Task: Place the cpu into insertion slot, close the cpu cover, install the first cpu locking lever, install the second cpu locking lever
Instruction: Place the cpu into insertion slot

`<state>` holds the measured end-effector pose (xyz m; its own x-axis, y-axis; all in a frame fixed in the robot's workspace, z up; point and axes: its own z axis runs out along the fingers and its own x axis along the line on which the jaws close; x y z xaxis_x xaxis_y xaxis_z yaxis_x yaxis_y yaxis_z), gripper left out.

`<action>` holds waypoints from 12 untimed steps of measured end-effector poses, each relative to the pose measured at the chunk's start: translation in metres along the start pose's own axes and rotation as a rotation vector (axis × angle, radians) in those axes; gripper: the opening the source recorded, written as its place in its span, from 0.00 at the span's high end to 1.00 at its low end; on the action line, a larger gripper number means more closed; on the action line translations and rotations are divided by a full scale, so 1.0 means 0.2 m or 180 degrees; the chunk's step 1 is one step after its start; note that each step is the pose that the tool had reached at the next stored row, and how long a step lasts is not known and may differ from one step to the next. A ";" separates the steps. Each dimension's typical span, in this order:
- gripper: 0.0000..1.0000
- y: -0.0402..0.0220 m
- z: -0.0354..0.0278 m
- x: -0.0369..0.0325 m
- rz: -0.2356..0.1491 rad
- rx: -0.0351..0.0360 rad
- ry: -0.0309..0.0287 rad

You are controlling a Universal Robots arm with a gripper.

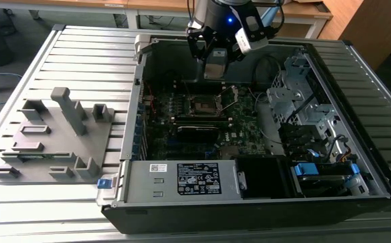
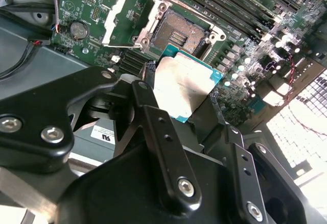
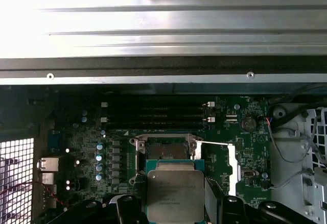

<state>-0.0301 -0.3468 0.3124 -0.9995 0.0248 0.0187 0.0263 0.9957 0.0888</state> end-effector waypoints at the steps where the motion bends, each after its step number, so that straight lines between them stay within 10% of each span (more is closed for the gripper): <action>1: 0.46 0.000 0.002 0.000 0.0000 0.0000 0.0000; 12: 0.46 -0.001 0.016 0.000 0.0000 0.0000 -0.0003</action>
<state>-0.0301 -0.3468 0.3092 -0.9995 0.0248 0.0177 0.0263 0.9957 0.0887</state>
